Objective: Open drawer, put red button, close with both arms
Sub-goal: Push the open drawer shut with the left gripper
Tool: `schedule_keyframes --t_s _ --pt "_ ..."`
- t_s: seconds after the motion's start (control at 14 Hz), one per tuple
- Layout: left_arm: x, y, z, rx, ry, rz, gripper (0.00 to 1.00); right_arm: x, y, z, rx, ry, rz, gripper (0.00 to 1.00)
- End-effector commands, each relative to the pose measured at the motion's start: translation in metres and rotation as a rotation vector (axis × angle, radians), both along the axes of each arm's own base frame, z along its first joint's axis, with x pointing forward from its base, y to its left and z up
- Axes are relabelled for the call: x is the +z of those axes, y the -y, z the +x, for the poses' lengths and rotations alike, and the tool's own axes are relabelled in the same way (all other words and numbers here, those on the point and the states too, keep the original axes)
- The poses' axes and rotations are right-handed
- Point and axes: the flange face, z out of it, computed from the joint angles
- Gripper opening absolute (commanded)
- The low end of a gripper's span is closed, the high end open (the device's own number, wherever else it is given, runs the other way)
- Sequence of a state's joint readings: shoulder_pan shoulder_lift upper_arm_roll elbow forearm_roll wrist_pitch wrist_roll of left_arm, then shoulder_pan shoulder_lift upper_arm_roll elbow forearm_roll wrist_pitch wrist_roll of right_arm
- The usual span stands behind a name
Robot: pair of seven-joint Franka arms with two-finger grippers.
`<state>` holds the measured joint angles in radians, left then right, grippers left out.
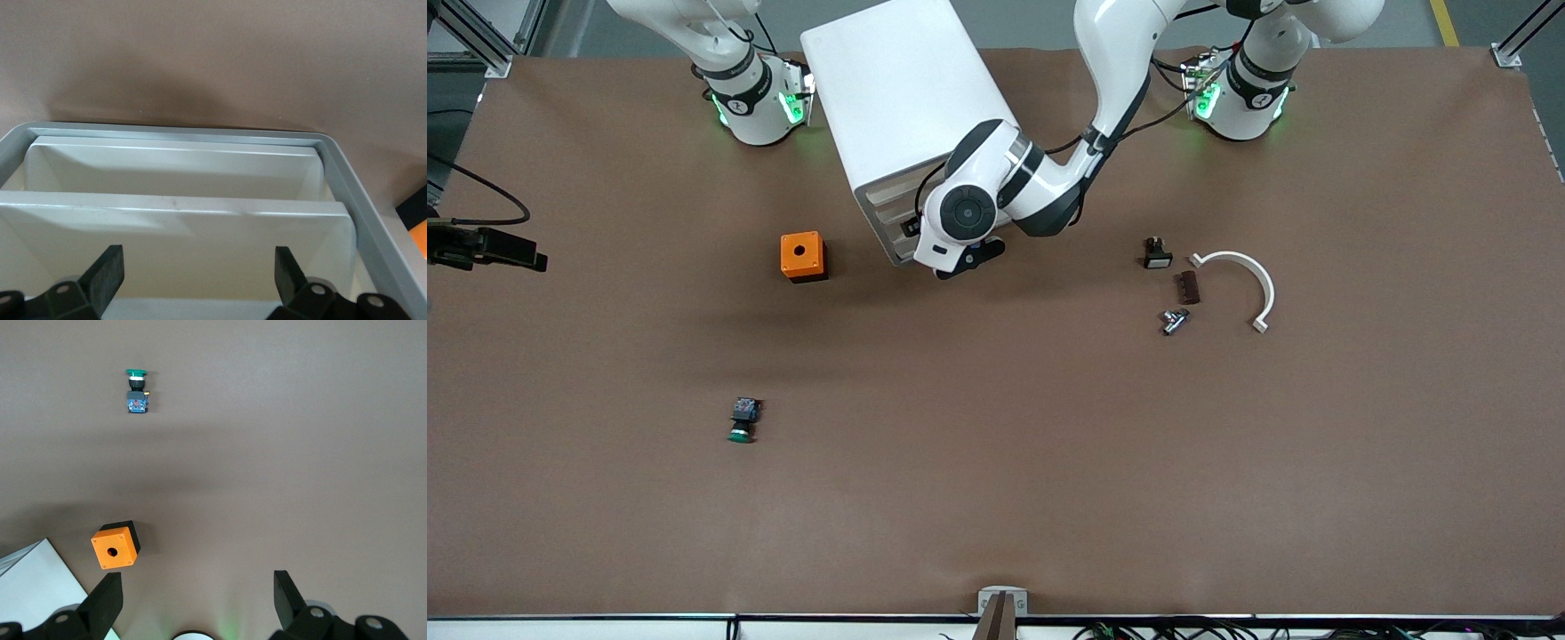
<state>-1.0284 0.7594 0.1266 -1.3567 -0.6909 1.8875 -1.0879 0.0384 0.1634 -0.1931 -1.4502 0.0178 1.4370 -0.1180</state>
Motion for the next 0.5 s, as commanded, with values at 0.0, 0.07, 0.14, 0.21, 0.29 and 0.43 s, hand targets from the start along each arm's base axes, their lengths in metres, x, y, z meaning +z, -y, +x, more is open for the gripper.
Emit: schedule_keyframes --t_s 0.0,0.07,0.14,0.21,0.29,0.43 --pt "0.022 -0.020 0.026 0.031 0.033 -0.001 0.99 0.020 0.000 -0.005 0.009 0.052 0.018 1.00" --pt "0.031 -0.028 0.035 0.021 0.070 0.012 0.99 0.027 0.000 -0.007 0.009 0.073 0.017 1.00" --pt "0.047 -0.041 0.051 0.027 0.106 0.017 0.99 0.033 0.001 -0.010 0.007 0.089 0.018 1.00" --pt "0.066 -0.056 0.069 0.042 0.137 0.009 0.99 0.039 0.001 -0.013 0.007 0.098 0.019 1.00" --pt "0.081 -0.071 0.084 0.062 0.143 0.002 0.99 0.045 0.001 -0.018 0.006 0.104 0.027 1.00" --pt "0.123 -0.110 0.114 0.092 0.155 -0.029 0.99 0.056 -0.006 -0.027 0.019 0.120 0.036 1.00"
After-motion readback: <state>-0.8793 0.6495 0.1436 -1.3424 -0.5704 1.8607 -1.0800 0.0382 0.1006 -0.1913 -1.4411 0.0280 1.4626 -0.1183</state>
